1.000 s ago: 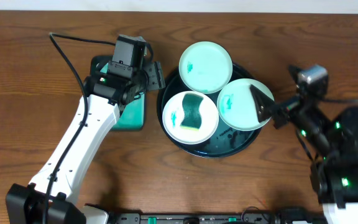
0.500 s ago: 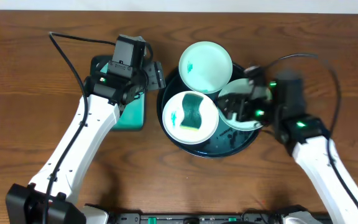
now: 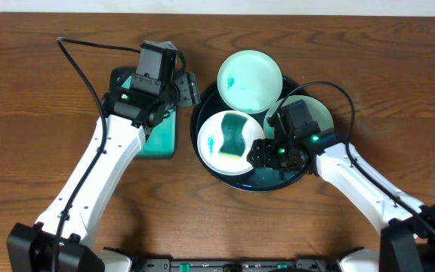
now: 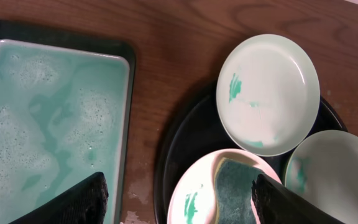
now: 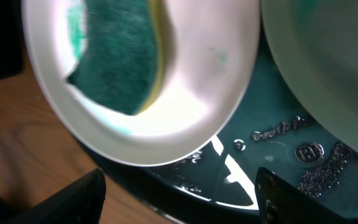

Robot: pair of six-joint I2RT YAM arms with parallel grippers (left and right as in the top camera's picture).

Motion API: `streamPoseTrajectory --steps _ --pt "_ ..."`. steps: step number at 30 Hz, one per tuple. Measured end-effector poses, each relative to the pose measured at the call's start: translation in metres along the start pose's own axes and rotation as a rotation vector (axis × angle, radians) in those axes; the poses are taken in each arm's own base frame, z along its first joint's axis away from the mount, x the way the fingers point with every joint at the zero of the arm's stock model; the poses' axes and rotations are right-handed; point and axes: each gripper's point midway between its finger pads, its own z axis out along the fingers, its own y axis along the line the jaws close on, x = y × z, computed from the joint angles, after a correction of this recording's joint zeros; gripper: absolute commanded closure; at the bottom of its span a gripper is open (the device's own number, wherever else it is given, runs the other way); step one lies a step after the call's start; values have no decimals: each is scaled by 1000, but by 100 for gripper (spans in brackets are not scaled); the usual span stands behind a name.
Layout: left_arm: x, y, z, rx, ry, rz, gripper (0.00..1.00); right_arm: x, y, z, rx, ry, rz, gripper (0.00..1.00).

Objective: Clean dirty plates on tray and stack at the side
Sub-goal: 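Reach the right gripper to the white plate rim and grasp it, then grasp the sponge again with the left gripper above the white plate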

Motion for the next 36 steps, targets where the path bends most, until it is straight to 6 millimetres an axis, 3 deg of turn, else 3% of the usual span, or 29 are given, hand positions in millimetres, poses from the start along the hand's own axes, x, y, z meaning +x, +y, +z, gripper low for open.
streamPoseTrajectory --steps 8,13,21,27,34,36 --pt "0 0 0 0 -1 0 25 5 -16 25 49 59 29 25" --pt "0 0 0 0 -1 0 24 -2 -17 37 47 48 24 24" --pt "0 0 0 0 -1 0 24 -31 -13 39 46 -69 -65 23" --pt "0 0 1 -1 2 0 24 -46 -22 37 115 -139 -125 21" --pt "6 -1 10 5 33 0 25 -56 -28 43 150 -172 -179 40" --pt "7 -3 10 16 39 0 30 -57 -30 46 159 -171 -183 49"
